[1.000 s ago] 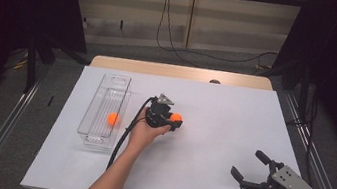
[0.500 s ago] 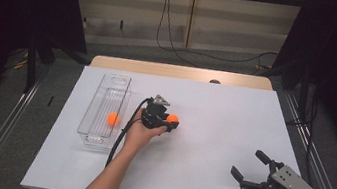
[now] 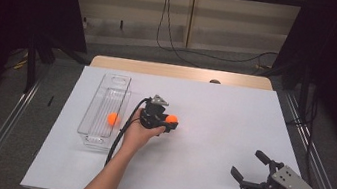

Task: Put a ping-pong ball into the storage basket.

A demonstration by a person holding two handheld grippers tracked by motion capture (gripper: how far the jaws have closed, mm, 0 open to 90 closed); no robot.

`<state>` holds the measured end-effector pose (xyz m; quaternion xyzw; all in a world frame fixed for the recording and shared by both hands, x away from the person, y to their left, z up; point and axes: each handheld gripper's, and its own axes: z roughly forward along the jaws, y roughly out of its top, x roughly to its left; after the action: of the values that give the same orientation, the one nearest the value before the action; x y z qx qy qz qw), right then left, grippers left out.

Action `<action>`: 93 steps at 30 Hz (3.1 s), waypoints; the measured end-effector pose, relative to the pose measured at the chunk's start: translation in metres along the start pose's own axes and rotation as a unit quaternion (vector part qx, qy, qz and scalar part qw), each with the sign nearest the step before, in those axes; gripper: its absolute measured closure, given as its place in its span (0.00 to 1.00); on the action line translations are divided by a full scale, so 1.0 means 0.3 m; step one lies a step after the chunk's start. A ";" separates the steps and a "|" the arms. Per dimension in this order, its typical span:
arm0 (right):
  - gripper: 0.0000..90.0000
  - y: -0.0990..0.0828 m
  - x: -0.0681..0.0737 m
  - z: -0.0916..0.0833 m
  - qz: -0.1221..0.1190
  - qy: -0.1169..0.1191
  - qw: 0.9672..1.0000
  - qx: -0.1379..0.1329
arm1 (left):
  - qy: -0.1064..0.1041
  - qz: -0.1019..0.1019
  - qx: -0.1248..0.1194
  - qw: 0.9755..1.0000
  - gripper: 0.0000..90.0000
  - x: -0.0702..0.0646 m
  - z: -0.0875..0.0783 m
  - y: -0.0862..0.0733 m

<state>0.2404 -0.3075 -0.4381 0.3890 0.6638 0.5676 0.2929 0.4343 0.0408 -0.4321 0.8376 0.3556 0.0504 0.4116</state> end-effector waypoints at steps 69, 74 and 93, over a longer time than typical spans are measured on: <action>0.01 0.002 0.004 -0.001 -0.004 0.002 1.000 0.001 | 0.007 -0.025 -0.012 1.000 0.56 0.077 -0.169 0.018; 0.01 0.001 0.003 -0.001 -0.005 0.002 1.000 0.001 | 0.012 -0.031 -0.018 0.999 0.56 0.080 -0.176 0.019; 0.01 0.002 0.004 -0.001 -0.005 0.002 1.000 0.001 | 0.016 -0.038 -0.023 0.999 0.56 0.103 -0.210 0.018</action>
<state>0.2395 -0.3067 -0.4374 0.3849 0.6666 0.5668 0.2937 0.4365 0.0995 -0.3933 0.8129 0.3920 0.0564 0.4269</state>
